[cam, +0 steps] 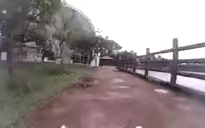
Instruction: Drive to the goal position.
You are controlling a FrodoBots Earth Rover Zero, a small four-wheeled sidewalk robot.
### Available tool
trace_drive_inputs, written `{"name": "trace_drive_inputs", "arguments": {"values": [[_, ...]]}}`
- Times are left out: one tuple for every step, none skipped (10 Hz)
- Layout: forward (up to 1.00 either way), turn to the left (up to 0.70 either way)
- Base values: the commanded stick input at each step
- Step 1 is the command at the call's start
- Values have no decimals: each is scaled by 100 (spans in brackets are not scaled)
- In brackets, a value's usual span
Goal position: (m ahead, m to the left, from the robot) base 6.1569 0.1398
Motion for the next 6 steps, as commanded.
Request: {"name": "trace_drive_inputs", "arguments": {"values": [[100, -30], [100, -30], [100, -30], [100, -30], [100, -30], [100, -30]]}}
